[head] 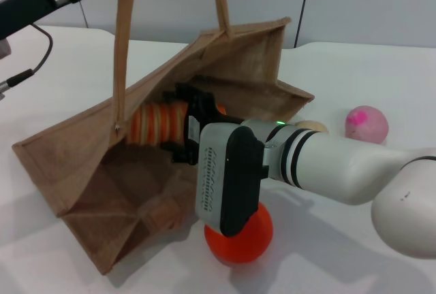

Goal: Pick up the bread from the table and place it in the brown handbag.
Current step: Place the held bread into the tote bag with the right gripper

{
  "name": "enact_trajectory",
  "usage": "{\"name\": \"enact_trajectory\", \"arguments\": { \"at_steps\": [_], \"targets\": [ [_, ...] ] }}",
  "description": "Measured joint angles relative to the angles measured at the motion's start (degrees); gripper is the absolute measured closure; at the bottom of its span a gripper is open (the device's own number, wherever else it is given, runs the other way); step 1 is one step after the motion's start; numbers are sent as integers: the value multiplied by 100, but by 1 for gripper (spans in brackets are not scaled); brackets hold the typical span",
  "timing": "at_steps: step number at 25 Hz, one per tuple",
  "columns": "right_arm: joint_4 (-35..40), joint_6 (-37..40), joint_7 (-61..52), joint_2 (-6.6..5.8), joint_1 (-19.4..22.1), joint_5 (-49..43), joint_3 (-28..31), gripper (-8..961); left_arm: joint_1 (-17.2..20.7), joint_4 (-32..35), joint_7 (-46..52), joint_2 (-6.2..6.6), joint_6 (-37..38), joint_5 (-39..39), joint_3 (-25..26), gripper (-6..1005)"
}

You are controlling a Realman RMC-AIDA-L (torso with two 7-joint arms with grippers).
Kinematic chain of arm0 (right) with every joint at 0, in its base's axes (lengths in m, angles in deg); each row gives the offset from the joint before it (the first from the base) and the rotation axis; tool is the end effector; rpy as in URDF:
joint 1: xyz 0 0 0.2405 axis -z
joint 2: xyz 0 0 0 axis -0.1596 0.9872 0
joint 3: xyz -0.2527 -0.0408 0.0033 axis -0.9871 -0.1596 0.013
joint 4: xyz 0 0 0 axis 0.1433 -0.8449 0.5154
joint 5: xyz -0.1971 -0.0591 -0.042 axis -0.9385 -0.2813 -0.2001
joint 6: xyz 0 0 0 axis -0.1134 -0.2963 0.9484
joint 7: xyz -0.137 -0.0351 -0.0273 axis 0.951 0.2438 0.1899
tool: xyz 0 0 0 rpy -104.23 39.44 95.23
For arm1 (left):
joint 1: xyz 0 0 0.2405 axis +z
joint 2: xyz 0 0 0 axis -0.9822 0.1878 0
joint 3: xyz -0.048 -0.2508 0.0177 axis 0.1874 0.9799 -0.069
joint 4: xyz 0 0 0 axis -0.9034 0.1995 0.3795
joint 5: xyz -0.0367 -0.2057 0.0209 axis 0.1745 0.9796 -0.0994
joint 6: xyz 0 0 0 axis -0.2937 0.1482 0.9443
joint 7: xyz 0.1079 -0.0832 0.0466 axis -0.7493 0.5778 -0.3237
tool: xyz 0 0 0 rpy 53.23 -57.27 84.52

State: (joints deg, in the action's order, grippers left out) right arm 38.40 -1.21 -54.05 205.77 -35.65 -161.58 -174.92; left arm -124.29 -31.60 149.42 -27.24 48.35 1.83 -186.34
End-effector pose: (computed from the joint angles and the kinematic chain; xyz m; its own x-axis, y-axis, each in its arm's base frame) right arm 0.1023 0.3470 -0.1691 0.8412 0.5218 0.1418 0.5033 -0.6597 -0.5580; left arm -0.2222 0.3638 0.0993 0.3143 0.2777 0.9078 0.5616 -0.8254 0.0580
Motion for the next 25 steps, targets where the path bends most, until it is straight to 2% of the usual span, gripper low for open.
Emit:
{"name": "enact_trajectory", "arguments": {
  "at_steps": [4, 16, 25],
  "targets": [
    [63, -15, 36, -17, 82, -13, -18, 83, 62, 0, -12, 0, -19, 60, 6, 878],
    [426, -293, 509, -54, 469, -34, 138, 55, 192, 0, -13, 43, -77, 82, 44, 877],
    [997, -310, 1246, -66, 1355, -35, 906, 56, 412, 0, -13, 48, -429, 420, 17, 877]
  ]
}}
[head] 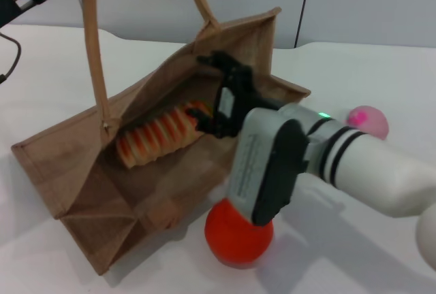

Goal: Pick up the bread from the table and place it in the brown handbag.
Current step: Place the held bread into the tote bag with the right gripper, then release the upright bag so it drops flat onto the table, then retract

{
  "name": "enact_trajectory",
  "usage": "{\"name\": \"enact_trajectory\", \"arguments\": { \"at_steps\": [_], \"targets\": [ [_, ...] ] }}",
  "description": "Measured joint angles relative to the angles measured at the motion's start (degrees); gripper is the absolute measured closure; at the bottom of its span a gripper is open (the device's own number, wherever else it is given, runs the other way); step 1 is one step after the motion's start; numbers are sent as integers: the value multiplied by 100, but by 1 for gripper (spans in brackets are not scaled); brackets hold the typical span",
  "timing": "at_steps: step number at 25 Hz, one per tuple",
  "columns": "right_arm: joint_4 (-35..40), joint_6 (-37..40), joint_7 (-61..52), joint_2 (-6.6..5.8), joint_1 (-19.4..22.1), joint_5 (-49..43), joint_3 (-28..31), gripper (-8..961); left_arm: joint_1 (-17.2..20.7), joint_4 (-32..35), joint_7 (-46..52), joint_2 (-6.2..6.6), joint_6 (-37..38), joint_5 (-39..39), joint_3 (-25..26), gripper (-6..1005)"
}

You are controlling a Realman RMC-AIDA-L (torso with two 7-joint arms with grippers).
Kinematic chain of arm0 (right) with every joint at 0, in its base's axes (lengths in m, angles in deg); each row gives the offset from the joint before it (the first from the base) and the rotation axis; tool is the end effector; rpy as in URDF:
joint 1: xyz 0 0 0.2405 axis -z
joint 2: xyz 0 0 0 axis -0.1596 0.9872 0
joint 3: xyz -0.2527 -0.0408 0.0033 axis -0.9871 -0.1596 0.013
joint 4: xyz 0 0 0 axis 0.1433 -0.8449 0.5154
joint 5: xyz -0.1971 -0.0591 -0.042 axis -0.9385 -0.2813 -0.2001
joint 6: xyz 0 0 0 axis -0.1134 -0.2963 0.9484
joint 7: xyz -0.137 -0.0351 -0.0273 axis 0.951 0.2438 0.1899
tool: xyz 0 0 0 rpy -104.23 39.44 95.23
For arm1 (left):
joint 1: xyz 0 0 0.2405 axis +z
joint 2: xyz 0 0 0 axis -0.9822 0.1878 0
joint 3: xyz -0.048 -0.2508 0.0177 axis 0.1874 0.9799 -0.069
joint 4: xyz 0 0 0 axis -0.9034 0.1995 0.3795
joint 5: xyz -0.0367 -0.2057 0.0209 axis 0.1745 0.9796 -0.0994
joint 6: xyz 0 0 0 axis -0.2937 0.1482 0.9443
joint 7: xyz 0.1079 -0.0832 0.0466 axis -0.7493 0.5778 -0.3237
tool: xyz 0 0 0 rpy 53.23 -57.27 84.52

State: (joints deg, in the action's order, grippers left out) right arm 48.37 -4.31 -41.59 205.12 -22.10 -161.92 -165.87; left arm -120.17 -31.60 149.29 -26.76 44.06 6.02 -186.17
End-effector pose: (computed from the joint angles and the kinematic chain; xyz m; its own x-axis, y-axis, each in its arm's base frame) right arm 0.1139 0.3449 -0.1307 0.8659 0.4828 0.1310 0.4204 -0.5605 -0.7135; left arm -0.2529 0.3585 0.1121 0.2640 0.2328 0.9360 0.6666 -0.7454 -0.0027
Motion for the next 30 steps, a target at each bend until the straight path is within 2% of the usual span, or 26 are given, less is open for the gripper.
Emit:
{"name": "enact_trajectory", "arguments": {
  "at_steps": [7, 10, 15, 21, 24, 29, 30],
  "targets": [
    [355, -63, 120, -38, 769, 1, 669, 56, 87, 0, -1, -61, -529, 15, 2, 877],
    [456, -380, 95, -43, 1056, 25, 841, 56, 113, 0, 15, -125, -868, 26, 22, 877],
    [460, -1061, -296, -94, 1323, 56, 907, 56, 125, 110, -229, -203, -1333, 23, -3, 880],
    [362, -1919, -1018, -168, 1446, 31, 857, 57, 136, 425, -825, -254, -1955, 21, -1, 857],
    [257, -2352, -1572, -220, 1478, -59, 806, 57, 126, 518, -1355, -329, -2261, 36, 18, 845],
    [-229, -3028, -3700, -352, 1499, -1091, 768, 57, 192, 991, -2287, -340, -2711, 305, 48, 670],
    [-366, -3164, -4139, -365, 1497, -1295, 779, 57, 209, 1061, -2470, -348, -2813, 401, 49, 665]
  ]
}}
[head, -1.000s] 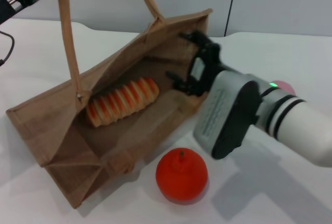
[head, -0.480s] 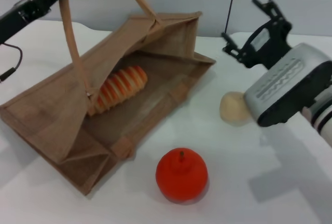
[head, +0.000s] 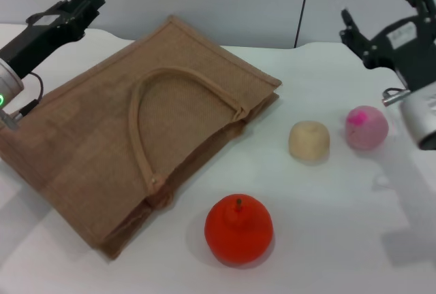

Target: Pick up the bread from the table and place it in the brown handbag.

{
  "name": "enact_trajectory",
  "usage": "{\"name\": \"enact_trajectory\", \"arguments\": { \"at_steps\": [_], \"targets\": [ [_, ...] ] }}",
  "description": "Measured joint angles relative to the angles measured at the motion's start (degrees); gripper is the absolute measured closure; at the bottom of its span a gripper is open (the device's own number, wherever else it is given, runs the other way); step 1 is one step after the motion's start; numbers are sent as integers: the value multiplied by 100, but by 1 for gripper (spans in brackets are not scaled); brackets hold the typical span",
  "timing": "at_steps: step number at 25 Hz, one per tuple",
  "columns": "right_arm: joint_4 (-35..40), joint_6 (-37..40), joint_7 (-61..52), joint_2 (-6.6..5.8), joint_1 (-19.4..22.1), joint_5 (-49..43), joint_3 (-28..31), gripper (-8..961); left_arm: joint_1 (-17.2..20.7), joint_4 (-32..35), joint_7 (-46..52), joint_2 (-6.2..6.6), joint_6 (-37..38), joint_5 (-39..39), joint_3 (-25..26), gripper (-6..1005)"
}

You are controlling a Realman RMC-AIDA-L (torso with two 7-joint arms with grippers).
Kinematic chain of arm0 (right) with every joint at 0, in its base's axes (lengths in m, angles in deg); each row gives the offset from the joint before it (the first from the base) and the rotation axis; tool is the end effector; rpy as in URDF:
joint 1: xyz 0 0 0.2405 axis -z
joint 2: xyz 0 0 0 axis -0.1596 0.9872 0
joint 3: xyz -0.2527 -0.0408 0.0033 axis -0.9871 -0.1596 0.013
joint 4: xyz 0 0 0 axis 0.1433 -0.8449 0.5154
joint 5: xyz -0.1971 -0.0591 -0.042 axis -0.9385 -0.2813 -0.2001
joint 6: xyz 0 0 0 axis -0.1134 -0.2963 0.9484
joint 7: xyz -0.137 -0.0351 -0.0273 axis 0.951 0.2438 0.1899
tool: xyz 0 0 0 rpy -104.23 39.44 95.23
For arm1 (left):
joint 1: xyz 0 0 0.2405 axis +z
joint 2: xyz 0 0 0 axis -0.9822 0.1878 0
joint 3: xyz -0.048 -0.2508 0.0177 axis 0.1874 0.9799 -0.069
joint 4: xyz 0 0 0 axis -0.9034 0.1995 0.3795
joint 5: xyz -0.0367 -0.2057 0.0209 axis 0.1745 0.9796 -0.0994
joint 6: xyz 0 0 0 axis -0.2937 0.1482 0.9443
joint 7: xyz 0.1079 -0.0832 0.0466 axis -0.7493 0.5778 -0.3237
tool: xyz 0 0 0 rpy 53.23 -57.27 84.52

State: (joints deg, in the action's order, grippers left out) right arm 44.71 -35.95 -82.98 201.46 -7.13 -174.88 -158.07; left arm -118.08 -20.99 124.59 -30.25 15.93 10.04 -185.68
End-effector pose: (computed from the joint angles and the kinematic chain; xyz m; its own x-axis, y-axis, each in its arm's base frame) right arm 0.2022 0.3570 -0.0216 0.9126 0.2163 -0.3470 -0.2909 -0.2529 -0.9227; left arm -0.2975 0.3853 0.0564 0.4202 0.1164 0.8999 0.8245 -0.4631 -0.3251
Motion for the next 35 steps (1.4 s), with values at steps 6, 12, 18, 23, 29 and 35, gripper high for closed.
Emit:
{"name": "enact_trajectory", "arguments": {
  "at_steps": [6, 12, 18, 23, 29, 35],
  "targets": [
    [-1057, -1412, -1775, 2, -44, -704, -4, 57, 165, 576, -1180, -16, -549, 803, 2, 633],
    [-1997, -2343, -2271, 114, -156, -598, -78, 57, 399, 1289, -2985, -32, -698, 1881, 2, 612],
    [-2434, -2377, -2288, 317, -336, 54, -92, 58, 521, 1807, -4221, -58, -732, 2707, 2, 583],
    [-2524, -2433, -2300, 340, -383, 550, -131, 58, 533, 2276, -5312, -69, -708, 3120, 2, 512],
    [-2533, -2425, -2308, 346, -418, 1073, -204, 58, 539, 2429, -5578, -69, -668, 3254, 2, 427],
    [-2534, -2455, -2310, 357, -425, 1560, -226, 58, 541, 2476, -5493, -64, -664, 3200, -38, 321]
  ]
}}
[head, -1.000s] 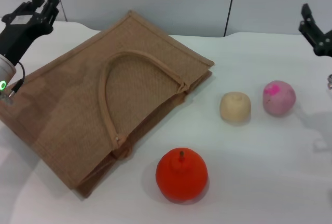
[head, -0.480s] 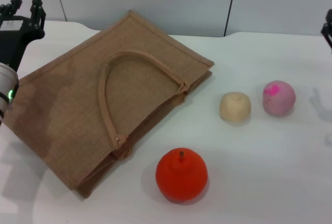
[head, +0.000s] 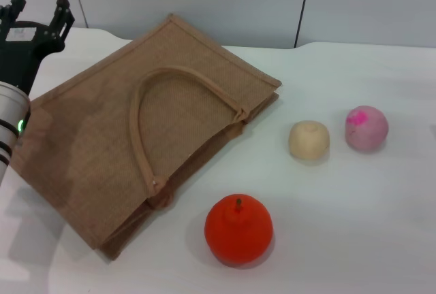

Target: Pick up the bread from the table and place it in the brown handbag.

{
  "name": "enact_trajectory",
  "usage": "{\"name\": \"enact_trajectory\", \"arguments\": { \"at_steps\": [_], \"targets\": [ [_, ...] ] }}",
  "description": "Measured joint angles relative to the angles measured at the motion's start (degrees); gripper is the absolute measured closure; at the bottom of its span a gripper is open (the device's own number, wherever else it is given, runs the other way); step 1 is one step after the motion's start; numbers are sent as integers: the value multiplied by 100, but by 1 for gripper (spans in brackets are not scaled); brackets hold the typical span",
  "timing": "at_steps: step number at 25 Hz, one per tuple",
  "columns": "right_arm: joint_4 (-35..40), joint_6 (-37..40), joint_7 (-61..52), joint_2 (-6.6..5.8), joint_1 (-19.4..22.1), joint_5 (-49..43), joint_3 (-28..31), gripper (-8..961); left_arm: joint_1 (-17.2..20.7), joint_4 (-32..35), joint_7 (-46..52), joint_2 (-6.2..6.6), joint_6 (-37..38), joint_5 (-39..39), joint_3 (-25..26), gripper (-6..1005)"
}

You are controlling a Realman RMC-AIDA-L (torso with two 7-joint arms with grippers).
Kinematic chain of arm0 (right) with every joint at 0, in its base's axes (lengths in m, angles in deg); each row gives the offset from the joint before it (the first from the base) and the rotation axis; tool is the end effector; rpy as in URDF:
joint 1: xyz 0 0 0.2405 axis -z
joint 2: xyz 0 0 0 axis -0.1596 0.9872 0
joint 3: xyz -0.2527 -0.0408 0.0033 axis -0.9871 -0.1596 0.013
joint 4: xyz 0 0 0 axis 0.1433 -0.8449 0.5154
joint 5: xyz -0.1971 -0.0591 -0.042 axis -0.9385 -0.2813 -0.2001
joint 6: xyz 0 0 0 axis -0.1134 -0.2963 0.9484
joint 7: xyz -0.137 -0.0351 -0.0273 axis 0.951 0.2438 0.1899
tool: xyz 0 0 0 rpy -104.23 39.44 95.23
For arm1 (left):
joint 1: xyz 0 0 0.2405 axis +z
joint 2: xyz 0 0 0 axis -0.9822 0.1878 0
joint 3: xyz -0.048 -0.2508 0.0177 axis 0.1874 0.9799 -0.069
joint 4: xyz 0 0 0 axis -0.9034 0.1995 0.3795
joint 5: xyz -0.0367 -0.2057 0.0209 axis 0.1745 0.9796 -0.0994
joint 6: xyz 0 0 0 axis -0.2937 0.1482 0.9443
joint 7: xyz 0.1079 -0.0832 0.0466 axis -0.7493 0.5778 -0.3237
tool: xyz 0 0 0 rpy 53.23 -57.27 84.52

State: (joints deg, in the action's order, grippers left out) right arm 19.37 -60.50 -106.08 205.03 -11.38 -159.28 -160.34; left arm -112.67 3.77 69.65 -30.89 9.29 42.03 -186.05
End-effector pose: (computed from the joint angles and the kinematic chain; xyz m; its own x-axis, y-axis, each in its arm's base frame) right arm 0.2884 0.3511 0.0098 0.7509 0.1718 -0.6376 -0.6544 0.0635 -0.7535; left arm -0.3105 0.3700 0.0242 0.6624 -0.1765 0.7281 0.7296 -0.0685 -0.6804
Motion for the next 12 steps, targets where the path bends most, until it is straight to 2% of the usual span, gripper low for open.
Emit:
{"name": "enact_trajectory", "arguments": {
  "at_steps": [5, 12],
  "targets": [
    [-3, -116, -2, 0, 10, 23, 2, 59, -7, 4, 0, 3, 12, -10, 9, 232],
    [-8, -220, -5, -3, 39, 29, 3, 59, -22, 6, -33, 2, 52, -15, 4, 239]
  ]
}}
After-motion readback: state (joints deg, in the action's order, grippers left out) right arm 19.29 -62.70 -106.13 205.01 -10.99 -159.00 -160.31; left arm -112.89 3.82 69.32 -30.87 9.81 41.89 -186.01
